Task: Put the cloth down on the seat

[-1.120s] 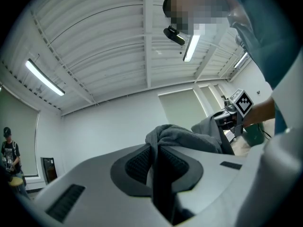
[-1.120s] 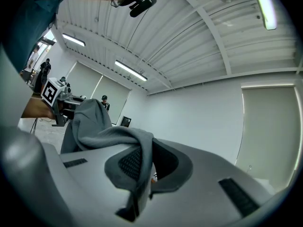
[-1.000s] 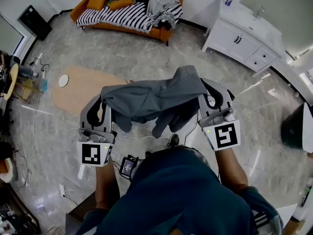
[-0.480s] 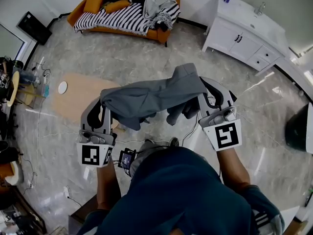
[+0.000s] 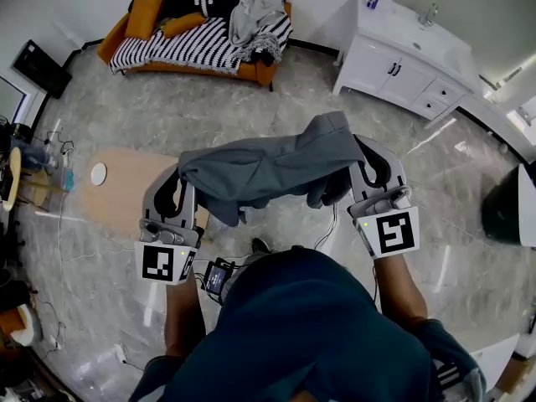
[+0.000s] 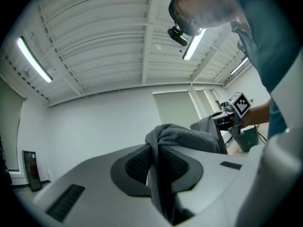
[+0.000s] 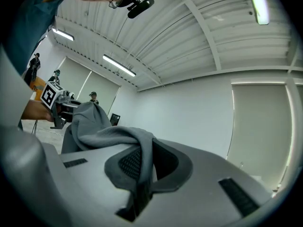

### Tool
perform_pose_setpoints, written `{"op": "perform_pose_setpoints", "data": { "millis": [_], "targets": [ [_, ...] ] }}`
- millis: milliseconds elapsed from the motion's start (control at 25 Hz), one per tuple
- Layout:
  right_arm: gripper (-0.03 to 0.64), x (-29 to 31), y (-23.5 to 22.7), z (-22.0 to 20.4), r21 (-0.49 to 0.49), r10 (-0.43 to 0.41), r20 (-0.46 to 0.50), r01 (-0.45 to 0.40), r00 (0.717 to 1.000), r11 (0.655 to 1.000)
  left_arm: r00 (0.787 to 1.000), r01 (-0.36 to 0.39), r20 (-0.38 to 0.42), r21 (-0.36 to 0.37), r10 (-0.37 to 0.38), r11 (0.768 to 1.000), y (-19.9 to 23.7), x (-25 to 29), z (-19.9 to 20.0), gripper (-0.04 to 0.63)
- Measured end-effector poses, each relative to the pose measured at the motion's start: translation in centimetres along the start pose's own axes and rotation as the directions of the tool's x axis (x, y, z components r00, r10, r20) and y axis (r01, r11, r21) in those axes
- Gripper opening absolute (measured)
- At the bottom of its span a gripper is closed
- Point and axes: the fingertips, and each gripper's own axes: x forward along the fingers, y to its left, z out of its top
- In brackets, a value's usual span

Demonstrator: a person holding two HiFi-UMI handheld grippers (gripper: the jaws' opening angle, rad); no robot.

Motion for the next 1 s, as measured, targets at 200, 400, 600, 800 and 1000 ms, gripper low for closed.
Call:
{"op": "perform_pose_setpoints", "data": {
  "millis": [200, 400, 600, 800, 1000],
  "targets": [
    [0.020, 2.1, 1.0, 0.4, -0.048, -0.034, 0.002, 0.034, 0.999, 0.998, 0.999, 0.032, 0.019, -0.017, -0.031, 0.999, 2.8, 0.5, -1.1, 0.044],
    [0.020, 3.0, 1.6, 0.1, -0.052, -0.049, -0.019, 0.048, 0.999, 0.997, 0.998, 0.060, 0.025, -0.024, -0.060, 0.998, 3.7, 1.5, -2.0, 0.044],
    [0.020, 3.8, 0.8, -0.7, -0.034, -0.045, -0.042, 0.044, 0.998, 0.998, 0.998, 0.068, 0.017, -0.039, -0.068, 0.997, 3.6, 3.0, -2.6, 0.044],
    [0.020, 5.7, -1.3, -1.8, -0.016, -0.021, -0.031, 0.021, 0.999, 1.000, 0.998, 0.062, -0.003, -0.038, -0.062, 0.997, 3.3, 5.7, -2.9, 0.044],
    [0.020, 8.6, -8.1, -4.5, 0.052, 0.008, -0.014, -0.007, 1.000, 0.999, 0.998, 0.052, -0.042, -0.032, -0.053, 0.998, 0.9, 13.3, -3.5, 0.044]
  ]
}}
